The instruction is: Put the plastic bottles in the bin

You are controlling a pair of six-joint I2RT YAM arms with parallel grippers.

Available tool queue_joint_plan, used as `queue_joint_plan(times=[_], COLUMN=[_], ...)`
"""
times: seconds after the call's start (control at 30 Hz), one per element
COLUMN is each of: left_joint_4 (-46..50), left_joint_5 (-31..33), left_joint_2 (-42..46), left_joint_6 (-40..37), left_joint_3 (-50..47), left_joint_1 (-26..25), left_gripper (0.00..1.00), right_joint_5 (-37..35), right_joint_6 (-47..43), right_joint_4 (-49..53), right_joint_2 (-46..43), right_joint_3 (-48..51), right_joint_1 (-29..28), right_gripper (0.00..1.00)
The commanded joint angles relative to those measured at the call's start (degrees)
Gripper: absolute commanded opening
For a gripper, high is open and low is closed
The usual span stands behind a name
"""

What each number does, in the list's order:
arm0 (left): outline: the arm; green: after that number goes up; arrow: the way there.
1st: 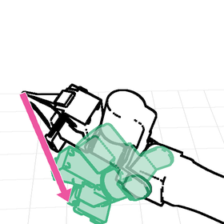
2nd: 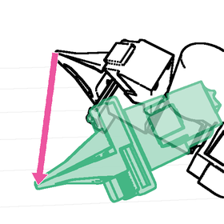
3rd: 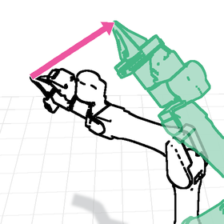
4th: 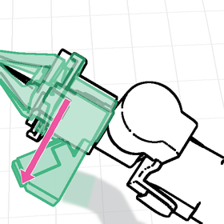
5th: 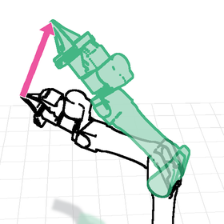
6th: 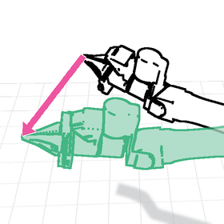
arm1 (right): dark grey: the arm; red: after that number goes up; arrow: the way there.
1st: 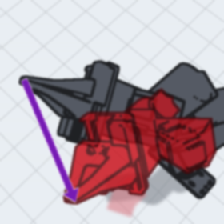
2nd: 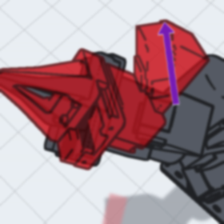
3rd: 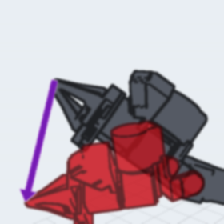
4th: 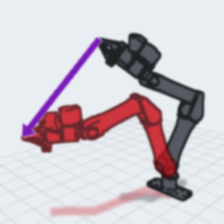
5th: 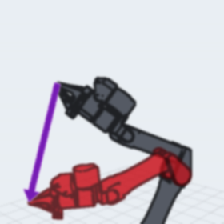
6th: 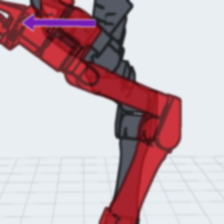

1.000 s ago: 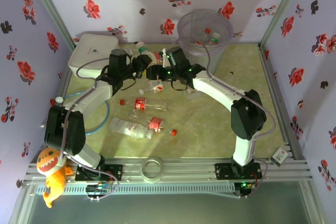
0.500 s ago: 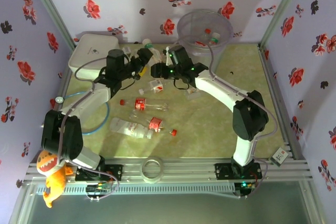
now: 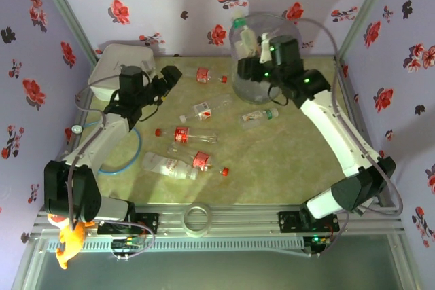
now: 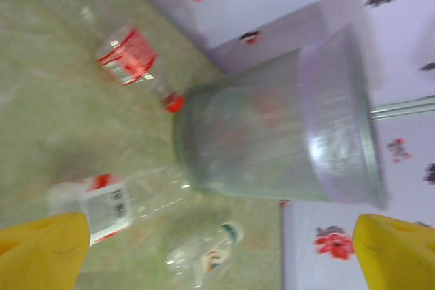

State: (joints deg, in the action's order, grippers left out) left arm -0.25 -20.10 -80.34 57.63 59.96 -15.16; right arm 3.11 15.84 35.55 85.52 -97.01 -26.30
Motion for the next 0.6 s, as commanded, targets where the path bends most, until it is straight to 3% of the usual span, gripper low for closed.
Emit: queue_joint_plan(times=[0.0, 0.23, 0.43, 0.57], left_joint_4=[4.9, 7.7, 12.5, 13.6], left_joint_5=[2.4, 4.4, 6.6, 7.1], left_joint_2=[-2.3, -3.2, -3.2, -3.1], left_joint_6=[-5.5, -8.8, -12.7, -13.7], left_joint_3=[-1.5, -2.1, -0.4, -0.2], left_joint_1=[-0.2, -1.6, -2.7, -2.7], left_gripper=[1.0, 1.0, 1.0, 1.0], right_joint_5=[-1.8, 1.8, 2.4, 2.7], right_joint_6=[-5.7, -9.0, -10.5, -11.6], right_joint_4=[5.1, 8.8, 14.8, 18.0], right_joint_2=[3.9, 18.1, 28.9, 32.3], right_joint_3=[-5.2, -20.7, -34.5, -37.6], right_joint_1=[4.0, 11.3, 13.6, 14.3], right_gripper=[0.62, 0.62, 0.62, 0.62])
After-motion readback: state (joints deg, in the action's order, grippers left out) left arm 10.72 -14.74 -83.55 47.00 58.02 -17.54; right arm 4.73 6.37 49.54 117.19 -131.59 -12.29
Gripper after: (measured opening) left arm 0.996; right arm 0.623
